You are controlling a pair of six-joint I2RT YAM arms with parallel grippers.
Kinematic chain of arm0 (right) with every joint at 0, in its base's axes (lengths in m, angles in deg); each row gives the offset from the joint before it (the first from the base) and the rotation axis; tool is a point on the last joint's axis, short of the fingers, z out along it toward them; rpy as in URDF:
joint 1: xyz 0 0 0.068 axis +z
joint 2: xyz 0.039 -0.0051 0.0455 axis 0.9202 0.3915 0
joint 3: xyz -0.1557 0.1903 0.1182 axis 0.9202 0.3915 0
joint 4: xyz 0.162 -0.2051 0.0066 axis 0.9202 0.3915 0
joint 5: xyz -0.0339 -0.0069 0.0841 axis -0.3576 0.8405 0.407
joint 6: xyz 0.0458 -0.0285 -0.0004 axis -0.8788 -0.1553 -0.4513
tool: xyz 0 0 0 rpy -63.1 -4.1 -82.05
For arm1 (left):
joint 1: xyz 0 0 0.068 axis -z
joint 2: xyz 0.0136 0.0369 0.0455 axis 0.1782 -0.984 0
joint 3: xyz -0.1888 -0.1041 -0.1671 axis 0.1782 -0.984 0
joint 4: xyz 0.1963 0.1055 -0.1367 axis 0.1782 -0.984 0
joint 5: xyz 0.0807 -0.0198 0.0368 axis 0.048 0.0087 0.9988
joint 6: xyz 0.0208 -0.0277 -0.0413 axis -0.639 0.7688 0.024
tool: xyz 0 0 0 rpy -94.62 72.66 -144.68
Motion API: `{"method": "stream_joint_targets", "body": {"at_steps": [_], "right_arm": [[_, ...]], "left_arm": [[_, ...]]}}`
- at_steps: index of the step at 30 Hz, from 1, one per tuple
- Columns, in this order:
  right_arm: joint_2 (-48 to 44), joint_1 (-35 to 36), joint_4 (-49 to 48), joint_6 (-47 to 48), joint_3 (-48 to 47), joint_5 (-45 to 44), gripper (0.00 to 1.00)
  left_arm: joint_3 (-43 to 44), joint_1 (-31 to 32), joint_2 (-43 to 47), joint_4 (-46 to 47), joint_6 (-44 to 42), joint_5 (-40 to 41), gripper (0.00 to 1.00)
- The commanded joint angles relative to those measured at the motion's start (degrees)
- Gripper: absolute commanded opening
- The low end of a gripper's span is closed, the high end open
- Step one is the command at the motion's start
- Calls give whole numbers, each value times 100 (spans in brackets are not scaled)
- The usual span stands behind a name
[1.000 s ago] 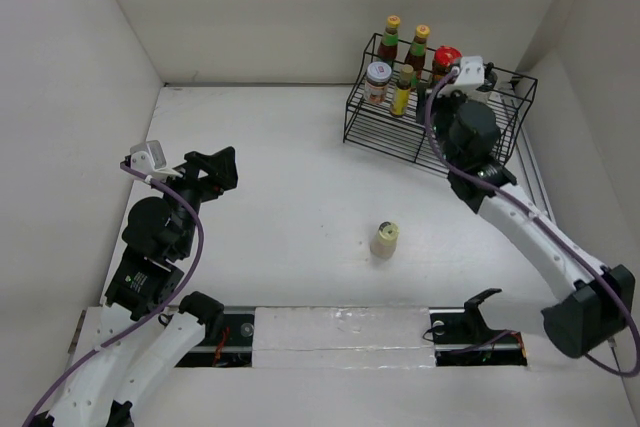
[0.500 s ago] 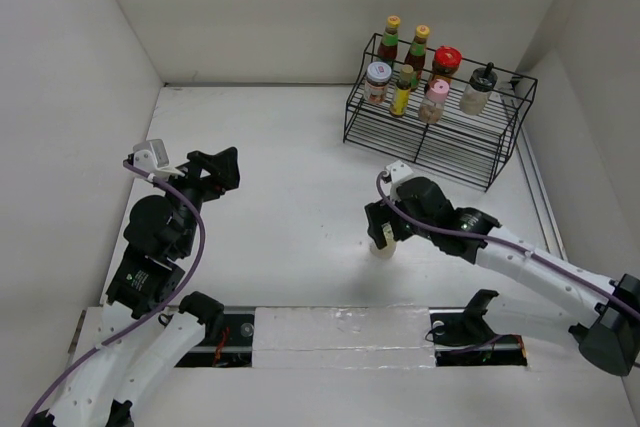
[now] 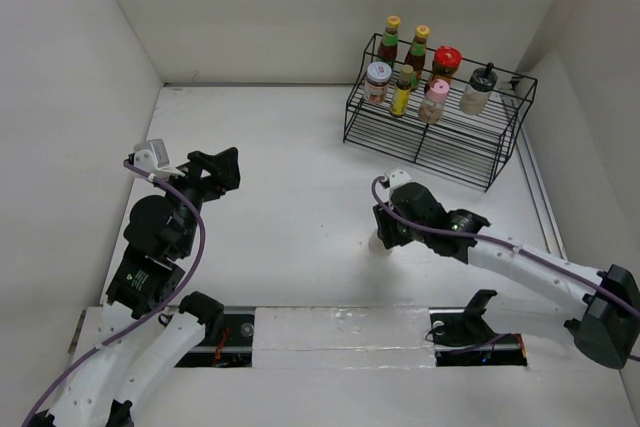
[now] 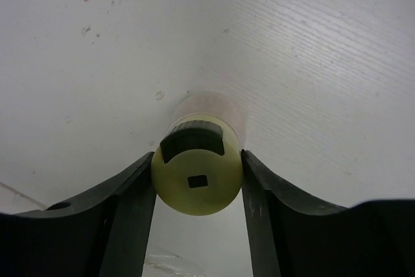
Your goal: Organize the condiment bottles
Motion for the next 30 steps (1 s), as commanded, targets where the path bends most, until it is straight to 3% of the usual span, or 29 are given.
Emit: {"method": "stream_joint_targets", "body": {"at_steps": [1, 3, 7, 13, 18, 22, 30], "right_arm": [[-511, 96, -430, -6, -623, -923, 39], [-890, 18, -667, 327, -897, -1441, 39], [-1040, -1085, -878, 1066, -1653, -1857, 35], [-426, -2723, -1122, 1304, -2313, -1172, 33], [382, -4146, -1458, 1304, -2550, 111, 32], [936, -4483, -1793, 1304, -2813, 603, 32], [1604, -4711, -1995, 1304, -2814, 718, 32]], "left_arm": [[-41, 6, -28, 276, -64, -79, 81], [-41, 6, -28, 276, -64, -79, 81], [-41, 6, -28, 276, -64, -79, 81], [-41, 6, 86, 276, -64, -79, 81], [-41, 6, 86, 276, -64, -79, 81], [-41, 6, 86, 276, -64, -79, 81], [-41, 6, 86, 276, -64, -79, 81]]}}
